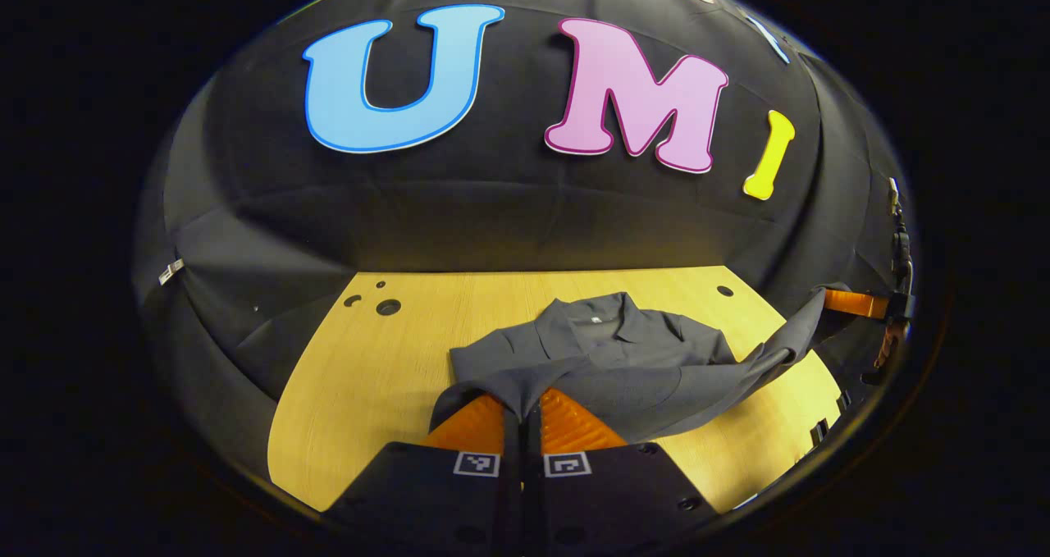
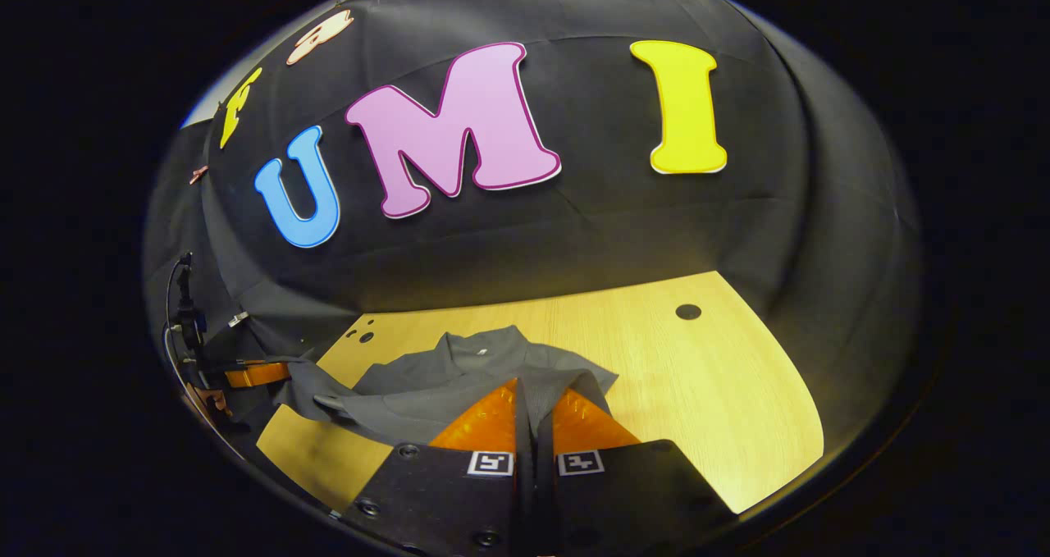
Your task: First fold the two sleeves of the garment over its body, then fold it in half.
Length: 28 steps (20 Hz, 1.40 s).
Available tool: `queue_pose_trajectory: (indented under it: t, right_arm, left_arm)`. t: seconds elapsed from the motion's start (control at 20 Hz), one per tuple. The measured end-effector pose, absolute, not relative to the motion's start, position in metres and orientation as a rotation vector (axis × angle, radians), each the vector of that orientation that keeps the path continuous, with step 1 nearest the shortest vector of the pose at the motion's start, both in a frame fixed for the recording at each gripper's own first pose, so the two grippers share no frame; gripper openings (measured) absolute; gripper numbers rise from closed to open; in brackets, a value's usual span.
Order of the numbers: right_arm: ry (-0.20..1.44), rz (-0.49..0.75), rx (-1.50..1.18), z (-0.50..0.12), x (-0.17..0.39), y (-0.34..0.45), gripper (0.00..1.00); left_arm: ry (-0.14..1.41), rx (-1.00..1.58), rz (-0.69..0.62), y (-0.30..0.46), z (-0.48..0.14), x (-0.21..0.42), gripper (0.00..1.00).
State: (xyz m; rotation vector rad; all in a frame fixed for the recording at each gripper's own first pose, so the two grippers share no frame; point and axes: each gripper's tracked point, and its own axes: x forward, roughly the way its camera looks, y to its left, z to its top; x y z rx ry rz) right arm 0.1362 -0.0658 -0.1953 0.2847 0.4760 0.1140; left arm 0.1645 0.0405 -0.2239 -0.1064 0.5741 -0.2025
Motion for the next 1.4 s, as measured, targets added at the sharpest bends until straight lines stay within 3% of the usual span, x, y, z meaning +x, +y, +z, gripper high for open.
queue_pose_trajectory:
  t: [0.75, 1.4]
  right_arm:
    - [0.556, 0.086, 0.244, -0.290, 0.243, -0.067, 0.05]
    - [0.707, 0.043, 0.199, -0.397, 0.274, -0.061, 0.06]
  left_arm:
    - [0.637, -0.113, -0.183, 0.034, -0.311, 0.276, 0.05]
    - [0.768, -0.104, -0.122, 0.023, -0.402, 0.307, 0.05]
